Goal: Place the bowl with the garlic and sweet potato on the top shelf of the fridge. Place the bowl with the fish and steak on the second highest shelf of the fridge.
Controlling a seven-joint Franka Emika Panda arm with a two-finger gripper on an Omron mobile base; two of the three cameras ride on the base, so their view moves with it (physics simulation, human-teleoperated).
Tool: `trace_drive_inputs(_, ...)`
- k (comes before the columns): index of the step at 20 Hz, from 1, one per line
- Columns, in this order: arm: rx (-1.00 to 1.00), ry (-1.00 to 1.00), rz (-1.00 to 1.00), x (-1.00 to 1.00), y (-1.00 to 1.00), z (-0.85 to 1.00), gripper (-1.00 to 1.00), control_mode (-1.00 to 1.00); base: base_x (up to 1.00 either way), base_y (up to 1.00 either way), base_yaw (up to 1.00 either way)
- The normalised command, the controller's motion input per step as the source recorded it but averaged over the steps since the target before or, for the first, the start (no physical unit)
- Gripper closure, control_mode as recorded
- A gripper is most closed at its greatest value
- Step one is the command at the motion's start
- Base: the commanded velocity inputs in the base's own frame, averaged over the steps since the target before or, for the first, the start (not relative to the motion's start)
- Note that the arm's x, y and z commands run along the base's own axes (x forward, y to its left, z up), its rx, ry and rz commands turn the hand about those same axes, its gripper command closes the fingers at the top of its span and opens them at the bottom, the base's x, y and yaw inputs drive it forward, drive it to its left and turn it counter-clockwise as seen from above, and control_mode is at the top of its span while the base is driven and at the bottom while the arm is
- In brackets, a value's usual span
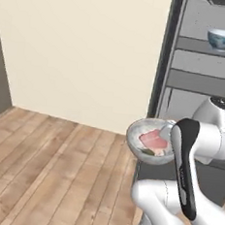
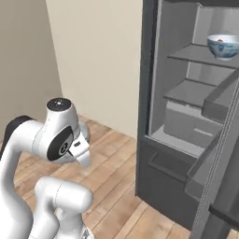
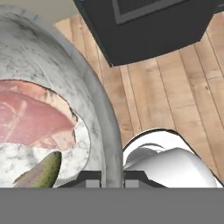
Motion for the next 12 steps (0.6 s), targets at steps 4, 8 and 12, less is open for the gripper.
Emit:
trace_drive_inputs(4,0.0,0.0,0.0,0.0,0.0,0.0,1.0,1.0,1.0,0.1,-0.41)
trace_drive_inputs(8,0.0,0.0,0.0,0.0,0.0,0.0,1.0,1.0,0.81,-0.28,-0.49)
trace_drive_inputs(12,0.0,0.0,0.0,0.0,0.0,0.0,1.0,1.0,0.51,-0.18,-0.69)
